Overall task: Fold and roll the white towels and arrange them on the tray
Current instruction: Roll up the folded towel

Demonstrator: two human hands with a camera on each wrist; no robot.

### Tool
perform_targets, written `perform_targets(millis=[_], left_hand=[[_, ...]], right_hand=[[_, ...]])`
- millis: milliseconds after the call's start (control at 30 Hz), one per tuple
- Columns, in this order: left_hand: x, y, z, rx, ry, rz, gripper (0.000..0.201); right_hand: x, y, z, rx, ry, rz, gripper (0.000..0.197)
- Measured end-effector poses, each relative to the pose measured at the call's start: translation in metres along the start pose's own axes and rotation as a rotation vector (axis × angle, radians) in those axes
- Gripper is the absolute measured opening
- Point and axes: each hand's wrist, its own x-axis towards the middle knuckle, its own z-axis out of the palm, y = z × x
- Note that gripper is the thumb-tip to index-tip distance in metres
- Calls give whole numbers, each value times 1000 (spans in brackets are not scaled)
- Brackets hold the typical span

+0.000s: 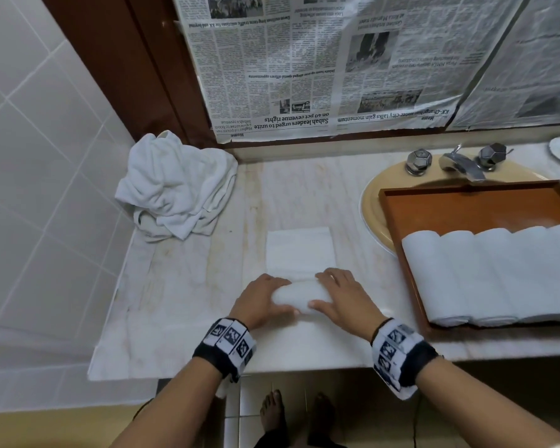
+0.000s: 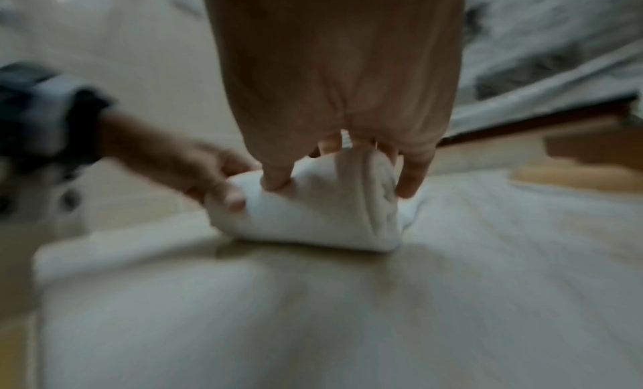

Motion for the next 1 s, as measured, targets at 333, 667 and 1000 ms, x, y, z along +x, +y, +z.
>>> perform_targets(millis=[333,667,1000], left_hand=[[-21,7,18,100,64,-18,78],[-3,-1,5,1,-120,-34,86],[-24,7,30,128,215,56,84]], right_hand=[[14,0,-11,55,-230,17,59],[-3,-13,-13,-62,-184,132,63],[11,-11,-12,-149,-228,34,60]])
